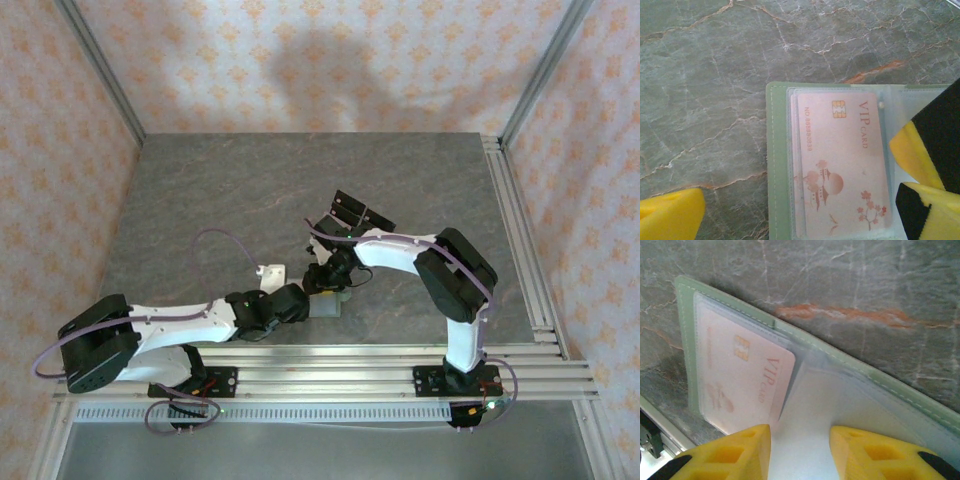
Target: Put the credit cards into the card holder
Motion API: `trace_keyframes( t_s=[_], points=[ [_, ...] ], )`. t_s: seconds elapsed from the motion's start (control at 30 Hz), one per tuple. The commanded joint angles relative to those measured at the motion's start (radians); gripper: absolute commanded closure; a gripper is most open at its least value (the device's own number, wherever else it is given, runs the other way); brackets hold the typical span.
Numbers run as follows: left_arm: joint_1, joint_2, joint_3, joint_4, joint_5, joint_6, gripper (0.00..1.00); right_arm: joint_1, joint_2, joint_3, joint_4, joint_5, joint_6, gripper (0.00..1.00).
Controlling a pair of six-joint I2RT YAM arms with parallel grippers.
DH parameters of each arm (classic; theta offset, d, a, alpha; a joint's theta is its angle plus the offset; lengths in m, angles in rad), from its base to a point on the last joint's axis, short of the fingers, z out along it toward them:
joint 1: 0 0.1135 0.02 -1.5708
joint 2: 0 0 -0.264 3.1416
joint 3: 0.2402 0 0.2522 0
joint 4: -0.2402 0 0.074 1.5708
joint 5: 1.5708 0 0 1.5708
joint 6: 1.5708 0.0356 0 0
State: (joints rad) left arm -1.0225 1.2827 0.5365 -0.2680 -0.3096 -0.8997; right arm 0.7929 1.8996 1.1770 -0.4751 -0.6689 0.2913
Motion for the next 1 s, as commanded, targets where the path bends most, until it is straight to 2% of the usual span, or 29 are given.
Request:
trace_keyframes(
  t_s=[0.0,0.23,0.4,0.6,0.97],
  points=[
    [-0.036,0.060,0.004,0.080,0.049,0.035,0.00,0.014,0.033,0.006,0.005,0.003,0.020,0.60],
    [-0.072,0.044,-0.003,0.094,0.023,0.031,0.00,0.014,0.033,0.004,0.005,0.003,0.020,0.60],
    [-0.093,-0.036,-0.022,0.002,-0.070,-0.039,0.00,0.015,0.033,0.003,0.007,0.002,0.021,0.60],
    [-0.102,-0.116,-0.062,-0.004,-0.079,-0.048,0.00,0.020,0.035,0.007,0.007,-0.005,0.022,0.60],
    [-0.103,-0.016,-0.054,0.060,-0.037,-0.016,0.00,0.025,0.047,0.018,0.000,-0.002,0.025,0.60]
  ],
)
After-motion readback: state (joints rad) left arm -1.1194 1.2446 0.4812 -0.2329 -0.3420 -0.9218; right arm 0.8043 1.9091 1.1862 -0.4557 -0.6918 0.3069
